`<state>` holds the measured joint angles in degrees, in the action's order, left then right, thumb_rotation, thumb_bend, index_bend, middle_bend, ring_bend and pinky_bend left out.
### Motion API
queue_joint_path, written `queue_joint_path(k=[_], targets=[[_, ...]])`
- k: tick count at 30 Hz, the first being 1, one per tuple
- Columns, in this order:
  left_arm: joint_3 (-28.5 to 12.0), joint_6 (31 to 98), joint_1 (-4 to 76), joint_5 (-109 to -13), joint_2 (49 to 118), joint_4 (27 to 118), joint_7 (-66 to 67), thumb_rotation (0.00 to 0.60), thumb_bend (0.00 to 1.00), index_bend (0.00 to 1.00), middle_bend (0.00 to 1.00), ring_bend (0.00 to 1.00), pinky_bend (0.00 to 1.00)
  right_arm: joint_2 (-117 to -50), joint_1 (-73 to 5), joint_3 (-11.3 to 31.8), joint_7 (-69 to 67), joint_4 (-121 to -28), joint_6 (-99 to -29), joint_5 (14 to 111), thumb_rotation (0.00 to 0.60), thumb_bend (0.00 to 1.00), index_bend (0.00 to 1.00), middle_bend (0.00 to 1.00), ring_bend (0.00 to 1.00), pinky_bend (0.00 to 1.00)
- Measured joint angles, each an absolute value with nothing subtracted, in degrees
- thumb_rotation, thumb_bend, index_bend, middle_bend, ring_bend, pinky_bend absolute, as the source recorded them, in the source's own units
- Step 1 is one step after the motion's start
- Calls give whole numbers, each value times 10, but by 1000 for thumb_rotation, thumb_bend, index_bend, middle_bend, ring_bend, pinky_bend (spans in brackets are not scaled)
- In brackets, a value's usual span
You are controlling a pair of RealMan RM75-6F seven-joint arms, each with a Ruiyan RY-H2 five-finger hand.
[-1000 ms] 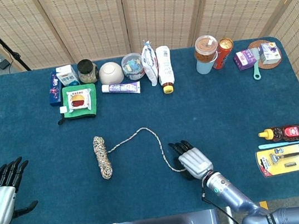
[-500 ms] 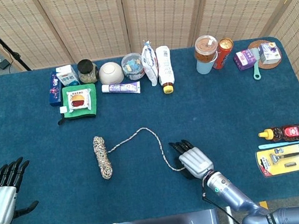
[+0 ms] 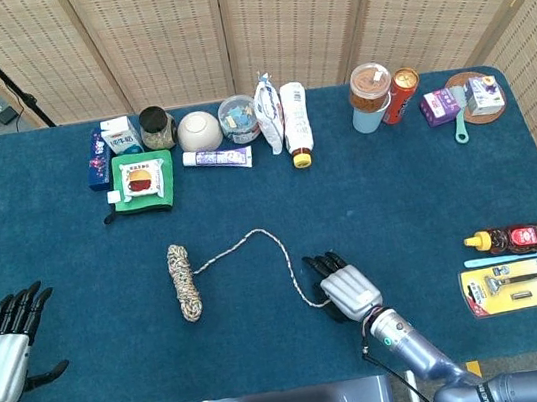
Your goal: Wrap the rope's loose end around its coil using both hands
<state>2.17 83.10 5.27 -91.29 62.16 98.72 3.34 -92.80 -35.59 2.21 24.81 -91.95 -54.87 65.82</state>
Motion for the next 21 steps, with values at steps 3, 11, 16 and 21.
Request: queue_joint_path(k=[3, 11, 16, 21], targets=[[21, 829, 53, -911, 622, 987, 35, 600, 77, 0, 0, 0, 0, -927, -354, 21, 243, -919, -551, 664, 600, 501, 569, 0, 0, 0], [10, 819, 64, -900, 623, 988, 37, 600, 77, 0, 0, 0, 0, -913, -352, 23, 236, -931, -559, 679, 600, 508, 584, 0, 0, 0], [-2, 801, 79, -888, 627, 981, 38, 600, 77, 0, 0, 0, 0, -903, -353, 26, 237, -941, -562, 681, 600, 510, 585, 0, 0, 0], [-8, 767, 103, -885, 637, 961, 47, 600, 77, 0, 0, 0, 0, -894, -353, 28, 243, -948, -564, 677, 600, 510, 584, 0, 0, 0]])
